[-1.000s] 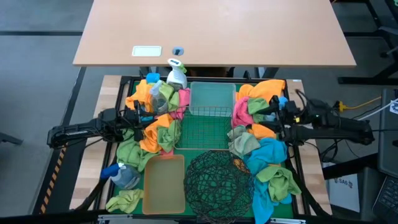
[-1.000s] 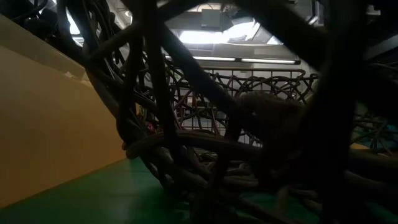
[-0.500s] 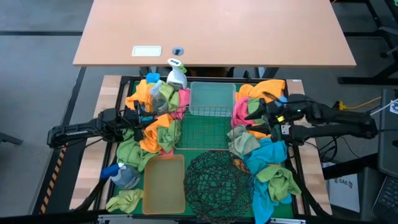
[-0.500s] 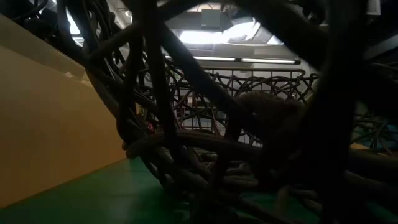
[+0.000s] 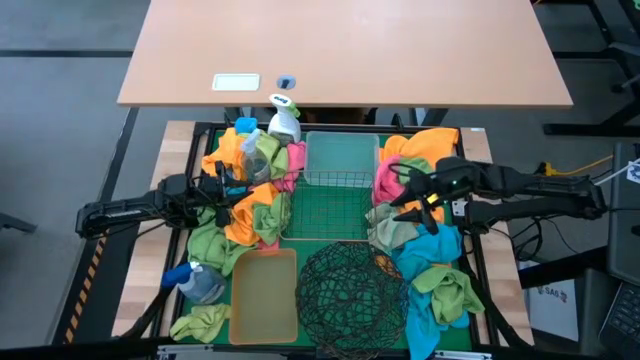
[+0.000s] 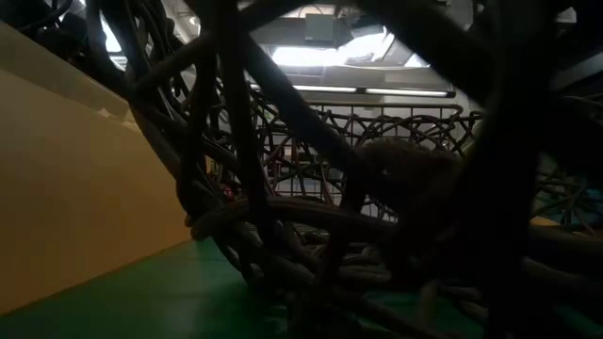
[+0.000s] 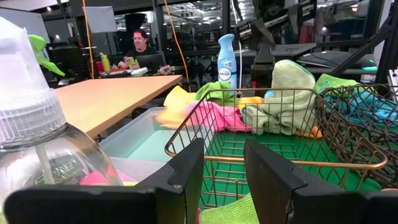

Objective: Sort microfiber towel by color & place in baskets
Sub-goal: Put the light green microfiber towel into the black wire basket

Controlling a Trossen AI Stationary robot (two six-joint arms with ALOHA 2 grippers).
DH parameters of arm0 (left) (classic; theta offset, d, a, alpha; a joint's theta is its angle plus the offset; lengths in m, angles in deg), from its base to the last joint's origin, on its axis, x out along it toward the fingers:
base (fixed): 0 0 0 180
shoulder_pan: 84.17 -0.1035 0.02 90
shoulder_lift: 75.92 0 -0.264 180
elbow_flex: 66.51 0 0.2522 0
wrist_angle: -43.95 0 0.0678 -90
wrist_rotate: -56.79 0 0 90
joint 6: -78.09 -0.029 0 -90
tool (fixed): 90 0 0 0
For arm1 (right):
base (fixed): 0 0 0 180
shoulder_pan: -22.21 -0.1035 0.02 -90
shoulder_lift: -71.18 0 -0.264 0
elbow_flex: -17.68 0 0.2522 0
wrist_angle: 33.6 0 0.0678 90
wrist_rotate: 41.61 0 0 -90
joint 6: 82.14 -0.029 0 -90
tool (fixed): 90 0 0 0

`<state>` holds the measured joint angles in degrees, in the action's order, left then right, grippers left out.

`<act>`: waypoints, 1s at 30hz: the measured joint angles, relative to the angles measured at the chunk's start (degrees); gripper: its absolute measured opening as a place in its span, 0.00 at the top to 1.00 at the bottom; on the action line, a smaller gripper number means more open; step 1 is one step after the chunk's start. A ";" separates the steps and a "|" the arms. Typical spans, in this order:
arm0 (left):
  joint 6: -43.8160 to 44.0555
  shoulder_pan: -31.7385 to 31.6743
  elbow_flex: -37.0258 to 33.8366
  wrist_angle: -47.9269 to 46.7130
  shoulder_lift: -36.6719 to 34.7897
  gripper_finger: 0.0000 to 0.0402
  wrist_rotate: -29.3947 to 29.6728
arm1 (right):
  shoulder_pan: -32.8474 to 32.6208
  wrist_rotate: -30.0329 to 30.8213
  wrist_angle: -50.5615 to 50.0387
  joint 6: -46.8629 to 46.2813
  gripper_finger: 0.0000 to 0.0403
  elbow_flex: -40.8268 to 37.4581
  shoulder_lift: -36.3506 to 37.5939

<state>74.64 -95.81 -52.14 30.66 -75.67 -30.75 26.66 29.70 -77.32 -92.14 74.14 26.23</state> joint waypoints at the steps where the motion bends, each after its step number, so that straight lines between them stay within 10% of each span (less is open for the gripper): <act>1: 0.00 -0.02 0.02 0.00 0.00 0.73 0.02 | 0.01 0.06 -1.24 0.00 0.46 0.01 0.00; 30: 0.00 -0.02 0.00 0.00 0.00 0.73 0.02 | 0.02 2.23 -15.88 0.02 0.46 0.02 -7.91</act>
<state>74.64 -95.83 -52.14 30.66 -75.67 -30.73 26.68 31.93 -93.19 -92.11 74.16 18.33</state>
